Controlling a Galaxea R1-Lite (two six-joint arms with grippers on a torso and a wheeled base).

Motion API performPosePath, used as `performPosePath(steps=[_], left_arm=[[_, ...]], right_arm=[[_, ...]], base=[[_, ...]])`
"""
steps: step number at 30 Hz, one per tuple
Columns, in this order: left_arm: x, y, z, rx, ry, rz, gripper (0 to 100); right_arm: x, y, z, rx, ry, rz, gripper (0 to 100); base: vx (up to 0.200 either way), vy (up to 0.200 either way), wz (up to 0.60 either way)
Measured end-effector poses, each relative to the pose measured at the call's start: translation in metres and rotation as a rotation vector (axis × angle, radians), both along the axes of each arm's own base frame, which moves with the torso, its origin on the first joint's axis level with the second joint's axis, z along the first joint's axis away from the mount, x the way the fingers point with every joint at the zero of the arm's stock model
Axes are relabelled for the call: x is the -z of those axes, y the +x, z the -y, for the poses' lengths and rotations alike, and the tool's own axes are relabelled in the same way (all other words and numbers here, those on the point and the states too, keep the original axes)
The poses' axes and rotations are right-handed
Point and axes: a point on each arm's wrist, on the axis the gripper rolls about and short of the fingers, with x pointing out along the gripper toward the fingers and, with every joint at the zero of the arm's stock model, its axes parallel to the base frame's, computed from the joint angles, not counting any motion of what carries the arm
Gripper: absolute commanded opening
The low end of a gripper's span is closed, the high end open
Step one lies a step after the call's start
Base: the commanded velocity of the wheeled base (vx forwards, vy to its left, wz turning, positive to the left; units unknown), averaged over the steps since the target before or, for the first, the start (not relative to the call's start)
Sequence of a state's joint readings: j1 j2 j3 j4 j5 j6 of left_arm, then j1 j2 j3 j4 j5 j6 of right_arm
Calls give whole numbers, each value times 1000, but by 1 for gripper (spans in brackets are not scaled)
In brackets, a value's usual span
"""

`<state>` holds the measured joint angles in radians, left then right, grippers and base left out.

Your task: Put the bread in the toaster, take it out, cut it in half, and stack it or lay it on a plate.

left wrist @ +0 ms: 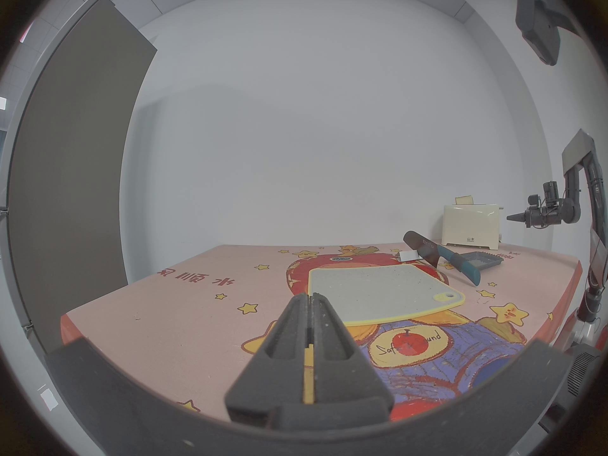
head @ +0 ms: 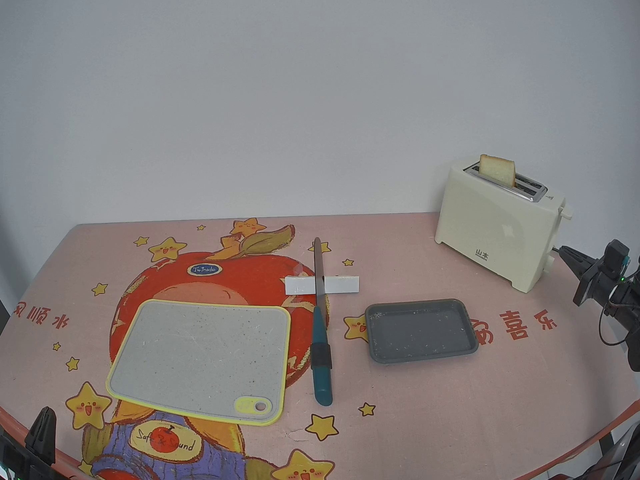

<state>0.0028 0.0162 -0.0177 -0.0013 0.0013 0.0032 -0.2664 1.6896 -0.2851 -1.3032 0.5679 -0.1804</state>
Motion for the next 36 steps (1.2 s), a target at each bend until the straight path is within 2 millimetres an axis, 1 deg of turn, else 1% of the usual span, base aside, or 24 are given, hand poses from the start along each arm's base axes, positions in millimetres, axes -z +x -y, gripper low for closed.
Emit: performPosePath(steps=[6,12,20,26,29,32,35,36], left_arm=[[0,0,0,0,0,0,0],[0,0,0,0,0,0,0],[0,0,0,0,0,0,0],[0,0,0,0,0,0,0],[0,0,0,0,0,0,0],[0,0,0,0,0,0,0],[0,0,0,0,0,0,0],[0,0,0,0,0,0,0]], right_arm=[[-16,-15,-6,-13,-3,9,0],[-32,-27,-12,-25,-19,71,0],[-42,-38,-20,-50,-29,115,0],[-45,-49,-30,-92,-18,86,0],[-45,-56,-39,-132,13,61,0],[-48,-61,-43,-147,71,44,0],[-58,-58,-44,-150,123,52,0],[-64,-55,-43,-149,138,61,0]], base=[[0,0,0],[0,0,0],[0,0,0],[0,0,0],[0,0,0],[0,0,0],[0,0,0],[0,0,0]])
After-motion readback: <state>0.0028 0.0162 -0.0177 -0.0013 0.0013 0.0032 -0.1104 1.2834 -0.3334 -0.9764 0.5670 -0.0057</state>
